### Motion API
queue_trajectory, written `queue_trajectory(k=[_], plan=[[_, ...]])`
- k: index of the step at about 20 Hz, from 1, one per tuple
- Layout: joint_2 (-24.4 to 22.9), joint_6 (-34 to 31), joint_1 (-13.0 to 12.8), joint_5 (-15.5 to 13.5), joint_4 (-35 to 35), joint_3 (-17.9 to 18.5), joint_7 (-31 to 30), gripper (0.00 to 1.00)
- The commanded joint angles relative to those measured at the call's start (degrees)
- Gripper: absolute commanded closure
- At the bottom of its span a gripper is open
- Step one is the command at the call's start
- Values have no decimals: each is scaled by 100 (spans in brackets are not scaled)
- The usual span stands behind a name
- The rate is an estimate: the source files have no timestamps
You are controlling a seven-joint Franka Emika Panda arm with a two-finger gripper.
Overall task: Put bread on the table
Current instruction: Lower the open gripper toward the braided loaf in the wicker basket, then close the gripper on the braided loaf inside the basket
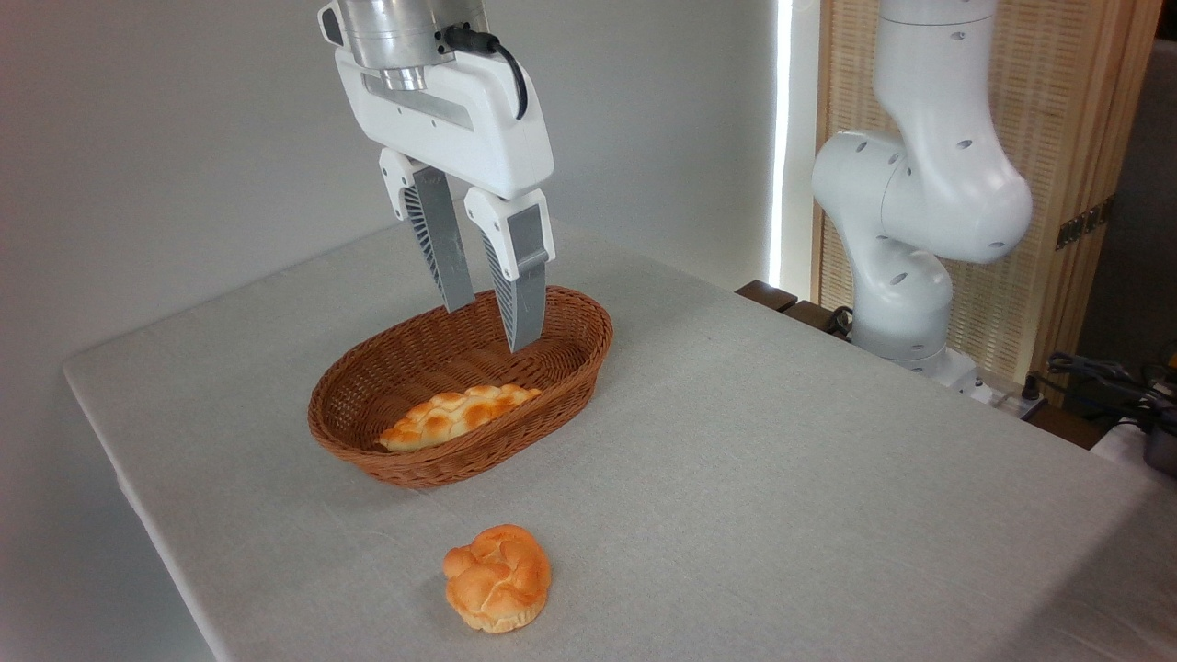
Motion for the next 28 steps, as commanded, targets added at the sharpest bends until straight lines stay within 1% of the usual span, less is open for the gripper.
queue_trajectory(k=[1,5,7,12,14,16,17,20,21,22,23,24,25,26,27,28], plan=[[-50,121,-1,-29,-44,63,82,0],[-50,121,-1,-29,-53,72,73,0],[-59,121,-1,-38,-53,133,82,0],[-59,130,-1,-64,-61,98,21,0],[-77,139,-45,-301,-157,63,-49,0],[-164,287,-80,-582,-464,-7,-85,0],[-208,506,-132,-600,-657,-138,-198,0],[-217,1349,-334,-539,-1132,-394,-1075,0],[-217,1543,-396,-539,-1264,-412,-1252,0],[-217,1649,-501,-530,-1405,-412,-1350,0],[-217,1720,-545,-522,-1537,-481,-1368,1],[-217,1782,-546,-435,-1695,-595,-1368,1],[-209,1869,-555,-207,-1870,-718,-1438,2],[-209,2018,-555,-31,-2046,-859,-1647,2],[-191,2237,-555,31,-2222,-964,-1841,2],[-182,2500,-555,32,-2432,-1009,-1939,2]])
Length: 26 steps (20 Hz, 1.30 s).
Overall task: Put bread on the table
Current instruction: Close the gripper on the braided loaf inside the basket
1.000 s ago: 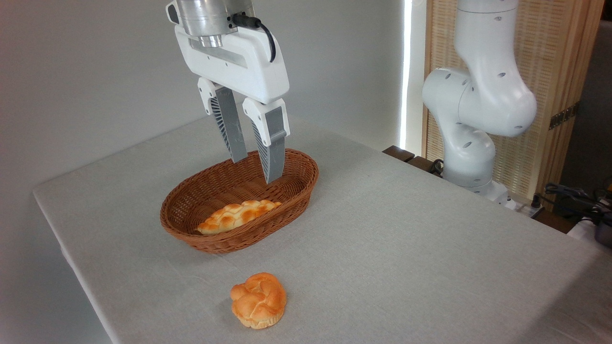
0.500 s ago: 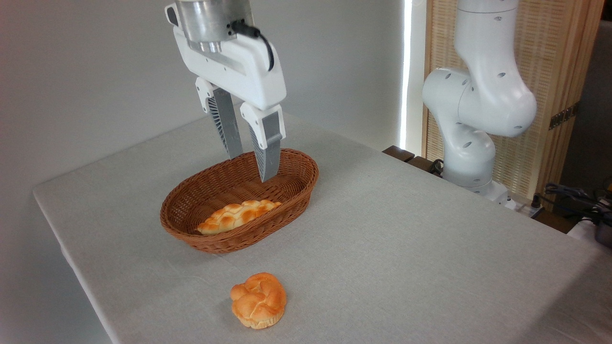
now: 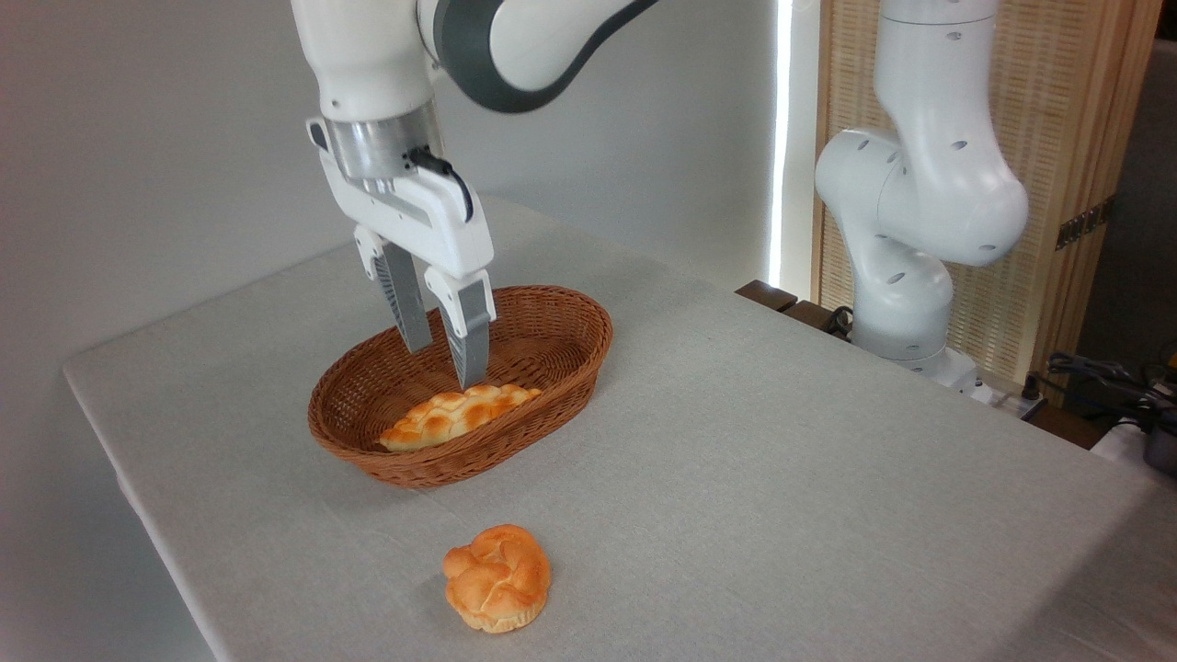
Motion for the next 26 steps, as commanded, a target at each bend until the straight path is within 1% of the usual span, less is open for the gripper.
queue_trajectory(k=[1,4,6,10,11,12,15,17,19,26], plan=[[-124,857,-10,198,-843,-264,-428,2],[-54,1157,-28,101,-1151,-308,-437,1],[-36,1298,-28,101,-1249,-369,-428,1],[43,1614,-28,154,-1380,-378,-393,1],[51,1676,-28,163,-1416,-396,-393,3],[60,1729,-28,163,-1451,-448,-402,9],[60,1791,-37,198,-1539,-466,-349,48],[60,1791,-37,198,-1539,-466,-340,62],[60,1791,-37,198,-1539,-466,-288,64],[25,1712,-37,189,-1513,-466,-279,64]])
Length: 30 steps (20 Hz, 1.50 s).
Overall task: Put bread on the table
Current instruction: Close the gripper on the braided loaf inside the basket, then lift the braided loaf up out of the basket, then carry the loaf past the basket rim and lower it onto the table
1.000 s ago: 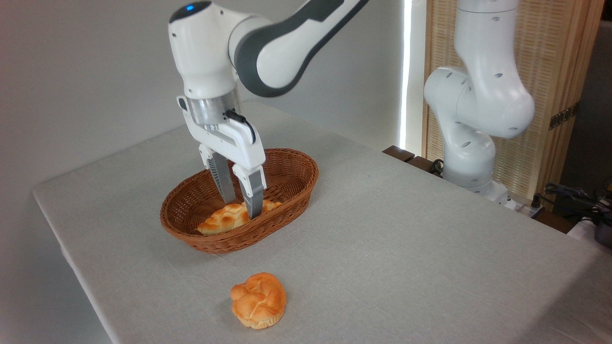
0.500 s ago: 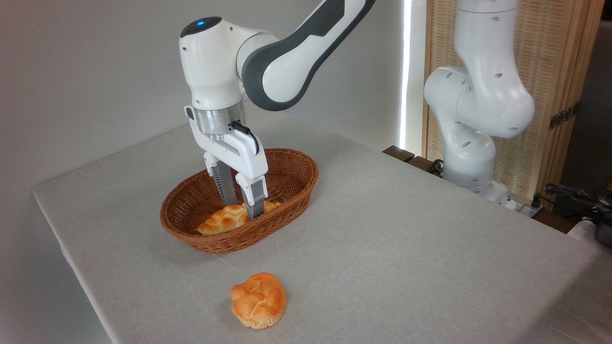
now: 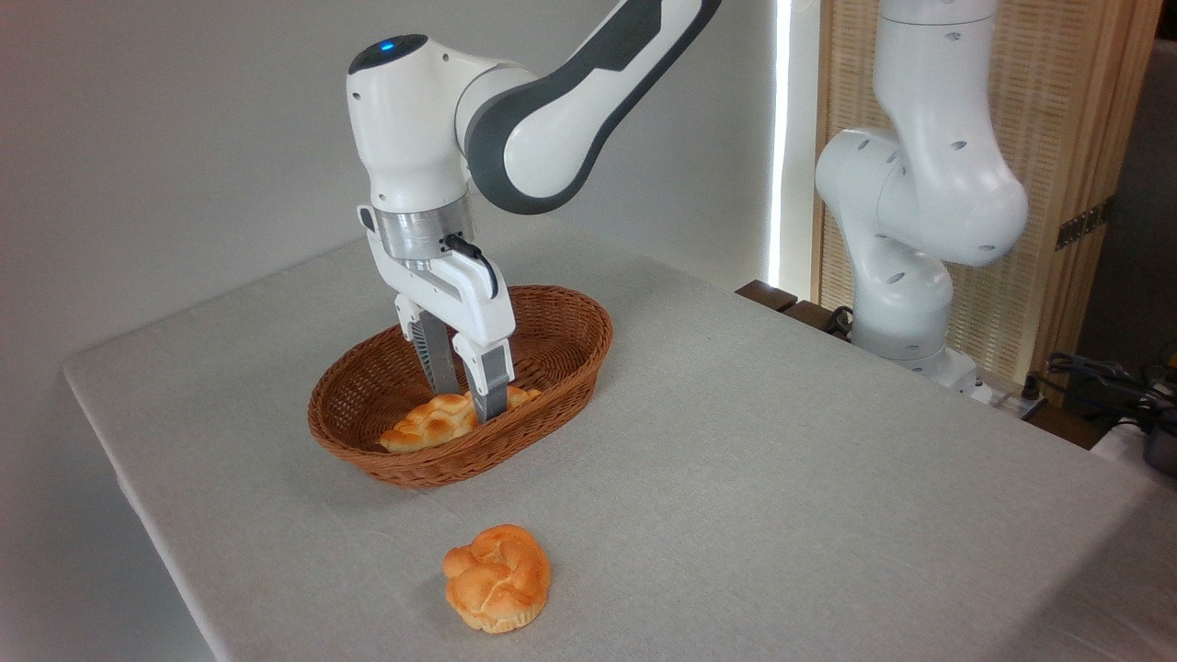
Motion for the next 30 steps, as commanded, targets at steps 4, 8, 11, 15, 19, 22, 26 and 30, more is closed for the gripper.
queue_trajectory(k=[4,8,11,15,19,22,26,30], plan=[[-41,-115,4,-17,-52,-19,67,66],[-58,-702,31,-96,333,68,190,66],[-49,-1405,40,-543,747,349,514,66],[-49,-2810,92,-510,1519,595,858,66],[-84,-3603,101,-440,1987,982,1306,66],[-129,-3771,101,-211,1996,1044,1324,66],[-172,-4167,110,526,1996,1175,1438,66],[-410,-4167,119,580,1882,1641,1421,64]])
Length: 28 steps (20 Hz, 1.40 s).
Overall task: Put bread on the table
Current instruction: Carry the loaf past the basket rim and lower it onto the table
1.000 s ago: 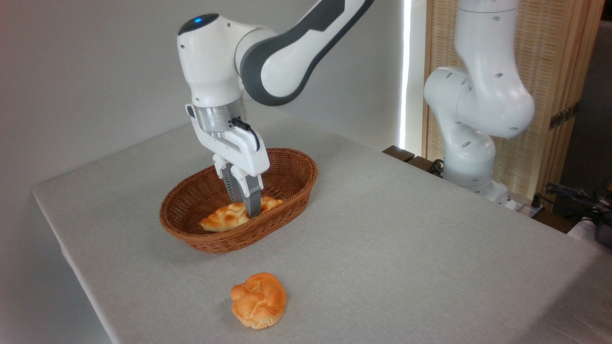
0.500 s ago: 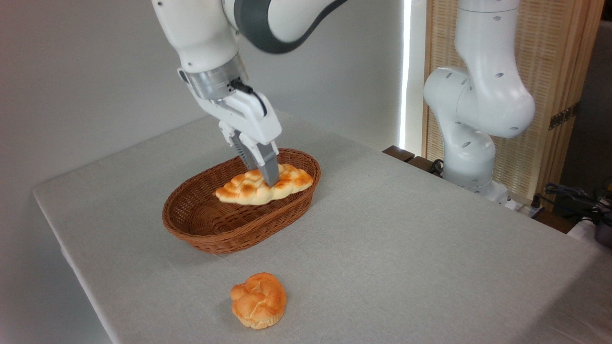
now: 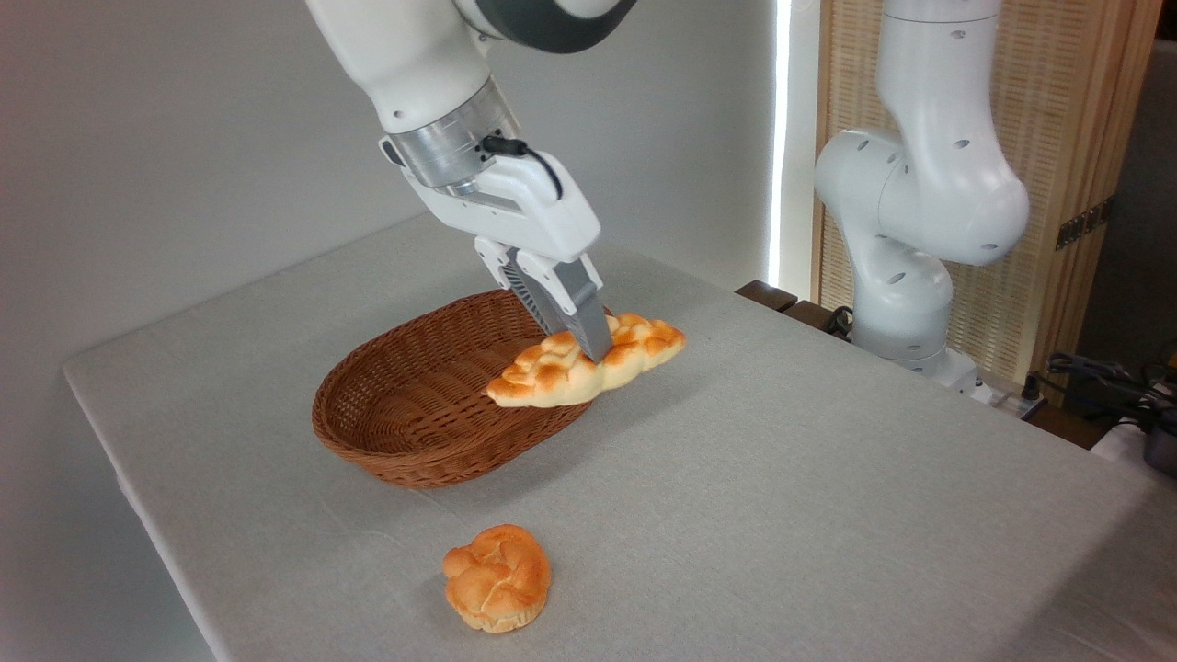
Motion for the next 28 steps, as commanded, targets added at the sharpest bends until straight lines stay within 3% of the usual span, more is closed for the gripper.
queue_trajectory(k=[1,4,8,11,13,19,28], plan=[[-213,-130,-26,62,-102,540,155,64],[-213,80,-26,62,-295,787,164,63],[-196,713,-26,114,-787,797,164,60],[-187,889,-35,114,-1025,797,103,40],[-178,1100,-44,106,-1139,770,-107,19],[-169,1198,-52,114,-1456,744,-170,18],[-160,1180,-44,114,-1447,744,-170,9]])
